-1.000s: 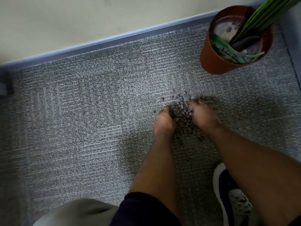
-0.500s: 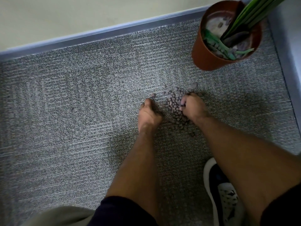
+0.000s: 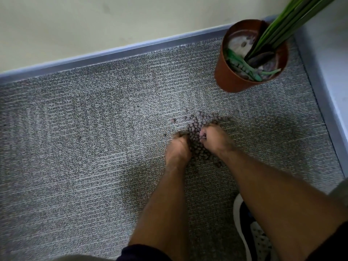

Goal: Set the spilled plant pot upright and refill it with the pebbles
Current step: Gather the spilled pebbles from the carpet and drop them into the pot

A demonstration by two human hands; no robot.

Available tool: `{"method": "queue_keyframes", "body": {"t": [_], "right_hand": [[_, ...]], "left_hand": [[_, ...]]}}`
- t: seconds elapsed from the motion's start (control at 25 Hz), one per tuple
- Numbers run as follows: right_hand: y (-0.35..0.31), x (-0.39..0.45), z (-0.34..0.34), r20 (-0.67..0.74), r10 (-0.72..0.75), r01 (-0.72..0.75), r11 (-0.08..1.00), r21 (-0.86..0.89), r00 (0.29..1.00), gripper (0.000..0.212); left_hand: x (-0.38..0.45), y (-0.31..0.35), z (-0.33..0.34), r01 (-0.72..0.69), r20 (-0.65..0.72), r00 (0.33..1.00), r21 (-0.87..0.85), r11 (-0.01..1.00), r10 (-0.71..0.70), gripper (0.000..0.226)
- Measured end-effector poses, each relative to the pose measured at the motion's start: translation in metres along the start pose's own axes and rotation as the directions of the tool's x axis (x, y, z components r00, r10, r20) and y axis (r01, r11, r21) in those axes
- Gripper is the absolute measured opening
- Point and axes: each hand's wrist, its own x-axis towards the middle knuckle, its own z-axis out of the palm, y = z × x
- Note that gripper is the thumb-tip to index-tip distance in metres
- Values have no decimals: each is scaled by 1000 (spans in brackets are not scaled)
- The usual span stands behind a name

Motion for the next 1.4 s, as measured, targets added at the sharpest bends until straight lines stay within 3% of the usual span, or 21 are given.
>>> {"method": "queue_keyframes", "body": {"t": [0.08, 0.24, 0.4, 0.52, 0.64, 0.72, 0.96, 1.08, 1.2, 1.4], "right_hand": [[1, 0, -3, -53, 51, -46, 995, 85, 997, 10], [2, 3, -17, -133, 146, -105, 956, 273, 980, 13], [-8, 10, -51, -309, 86, 15, 950, 311, 947, 14], [-18, 19, -95, -514, -15, 168, 953, 253, 858, 12], [-20, 31, -148, -651, -8, 154, 974, 167, 759, 16], [-12, 37, -174, -661, -8, 112, 987, 116, 751, 18], [15, 42, -167, -548, -2, 17, 1000, 21, 836, 36], [28, 45, -154, -556, 55, -35, 998, 47, 830, 41], [31, 45, -149, -567, 144, -99, 989, 109, 811, 28], [29, 42, -151, -533, 191, -102, 976, 192, 824, 24]], "left_hand": [[-3, 1, 0, -8, -13, 1000, 12, 1000, 8, 29], [-5, 2, 0, 91, -49, 994, -136, 987, -98, 59], [-6, 2, -1, 99, -122, 986, -148, 984, -118, 56], [-4, 0, 0, 64, -155, 985, -104, 992, -80, 43], [-3, -3, 1, 17, -170, 985, -56, 998, -26, 34], [-4, -1, 1, -1, -175, 985, -42, 999, -7, 36], [4, 6, -3, 39, -189, 980, -158, 987, -69, 35], [18, 13, -8, 71, -200, 969, -332, 940, -144, 28], [33, 43, -25, 85, -225, 949, -490, 868, -219, 8], [39, 144, -76, -107, -302, 943, -673, 732, -139, 8]]}}
